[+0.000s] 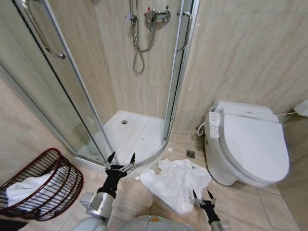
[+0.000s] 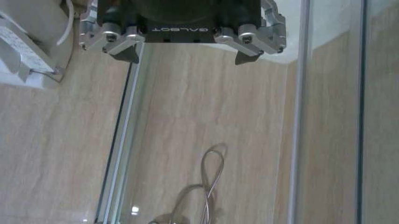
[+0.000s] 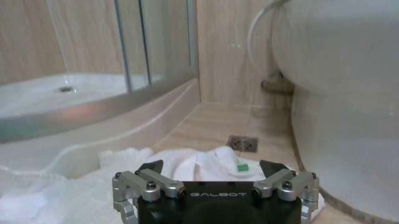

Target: Discard the used towel into the hamper.

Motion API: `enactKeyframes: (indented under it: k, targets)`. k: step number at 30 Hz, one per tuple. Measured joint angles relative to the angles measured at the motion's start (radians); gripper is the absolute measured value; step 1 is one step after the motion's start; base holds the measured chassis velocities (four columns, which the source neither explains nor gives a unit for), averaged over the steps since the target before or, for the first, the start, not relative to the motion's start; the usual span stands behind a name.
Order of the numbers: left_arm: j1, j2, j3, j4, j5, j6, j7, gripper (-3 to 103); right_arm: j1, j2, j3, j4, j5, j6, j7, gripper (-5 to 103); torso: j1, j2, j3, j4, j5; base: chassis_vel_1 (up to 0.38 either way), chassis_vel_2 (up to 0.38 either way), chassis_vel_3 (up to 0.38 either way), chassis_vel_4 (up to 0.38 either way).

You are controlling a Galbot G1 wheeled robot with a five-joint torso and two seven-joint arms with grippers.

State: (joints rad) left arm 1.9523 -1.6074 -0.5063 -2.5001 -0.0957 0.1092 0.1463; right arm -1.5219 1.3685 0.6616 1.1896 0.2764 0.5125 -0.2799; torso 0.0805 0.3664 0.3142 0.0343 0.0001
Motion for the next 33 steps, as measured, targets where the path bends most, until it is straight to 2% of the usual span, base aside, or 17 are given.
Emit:
enactKeyframes:
  k: [1, 4, 9, 15, 22, 30, 33]
  targets:
    - [0.0, 0.0, 0.0, 0.0, 0.0, 0.0, 0.0, 100, 0.0, 0.0, 0.0, 0.0, 0.0, 0.0, 0.0, 100, 0.0, 0.0, 0.0, 0.0, 0.0, 0.0, 0.0, 0.0, 0.0]
    - [0.0, 0.0, 0.0, 0.0, 0.0, 0.0, 0.0, 100, 0.034, 0.002, 0.009, -0.003, -0.019, -0.077, -0.015, 100, -0.005, -0.014, -0.009, 0.0001, -0.0002, 0.0, 0.0, 0.0, 0.0]
    - [0.0, 0.0, 0.0, 0.0, 0.0, 0.0, 0.0, 100, 0.063, 0.007, 0.014, -0.015, -0.049, -0.125, -0.04, 100, -0.01, -0.027, -0.017, 0.0001, -0.0002, 0.0, 0.0, 0.0, 0.0]
    - [0.0, 0.0, 0.0, 0.0, 0.0, 0.0, 0.0, 100, 0.135, 0.025, 0.016, -0.057, -0.137, -0.192, -0.063, 100, -0.019, -0.055, -0.036, 0.0001, -0.0003, 0.0, 0.0, 0.0, 0.0]
    - [0.0, 0.0, 0.0, 0.0, 0.0, 0.0, 0.0, 100, 0.263, 0.046, 0.03, -0.224, -0.282, -0.188, -0.019, 100, -0.03, -0.084, -0.053, 0.0003, -0.0001, 0.0, 0.0, 0.0, 0.0]
    - [0.0, 0.0, 0.0, 0.0, 0.0, 0.0, 0.0, 100, 0.313, -0.005, 0.039, -0.316, -0.285, -0.193, 0.003, 100, -0.038, -0.11, -0.073, 0.0002, -0.0002, 0.0, 0.0, 0.0, 0.0]
    - [0.0, 0.0, 0.0, 0.0, 0.0, 0.0, 0.0, 100, 0.345, -0.019, 0.036, -0.365, -0.238, -0.185, -0.038, 100, -0.044, -0.128, -0.084, 0.0001, -0.0002, 0.0, 0.0, 0.0, 0.0]
